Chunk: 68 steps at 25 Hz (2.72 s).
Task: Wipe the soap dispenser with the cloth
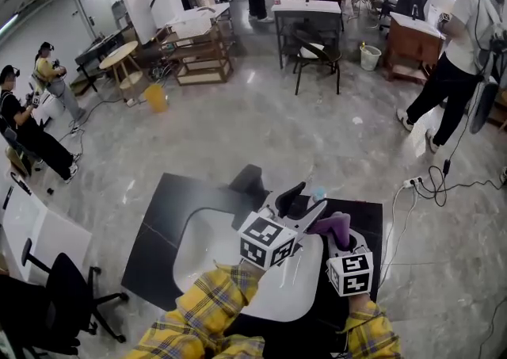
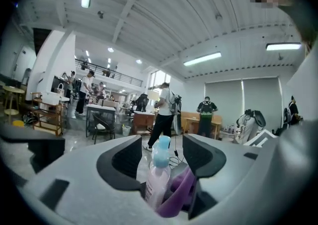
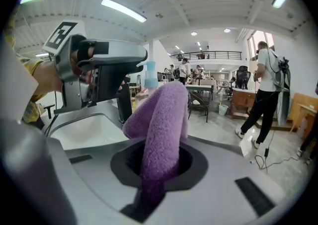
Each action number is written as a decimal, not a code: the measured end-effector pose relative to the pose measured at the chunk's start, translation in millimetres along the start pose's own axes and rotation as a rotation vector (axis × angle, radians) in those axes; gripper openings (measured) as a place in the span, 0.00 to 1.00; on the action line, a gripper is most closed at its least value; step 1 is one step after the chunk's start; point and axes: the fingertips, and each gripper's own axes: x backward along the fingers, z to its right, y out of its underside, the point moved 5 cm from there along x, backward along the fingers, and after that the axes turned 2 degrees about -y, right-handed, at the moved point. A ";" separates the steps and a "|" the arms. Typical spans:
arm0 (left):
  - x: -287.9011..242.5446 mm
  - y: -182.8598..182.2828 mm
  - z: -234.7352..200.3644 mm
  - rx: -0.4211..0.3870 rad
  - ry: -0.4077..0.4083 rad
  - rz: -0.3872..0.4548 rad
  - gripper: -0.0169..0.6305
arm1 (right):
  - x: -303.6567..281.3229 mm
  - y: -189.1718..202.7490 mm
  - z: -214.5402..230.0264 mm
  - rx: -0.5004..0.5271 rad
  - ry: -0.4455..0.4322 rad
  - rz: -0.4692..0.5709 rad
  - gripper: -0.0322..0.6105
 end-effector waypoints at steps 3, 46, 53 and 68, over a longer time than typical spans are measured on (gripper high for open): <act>0.9 16.0 1.2 0.018 -0.040 -0.022 0.41 | 3.0 -1.1 -0.3 -0.004 0.001 0.001 0.11; -40.1 45.5 -22.0 -0.112 0.395 -0.223 0.30 | 2.6 3.9 7.9 -0.039 -0.031 -0.020 0.11; -36.2 41.9 -21.7 -0.078 0.249 -0.180 0.38 | 2.0 5.3 11.0 -0.051 -0.031 -0.013 0.11; -36.5 47.3 -1.5 0.009 -0.302 -0.147 0.43 | 3.3 5.3 10.0 -0.057 -0.036 -0.017 0.11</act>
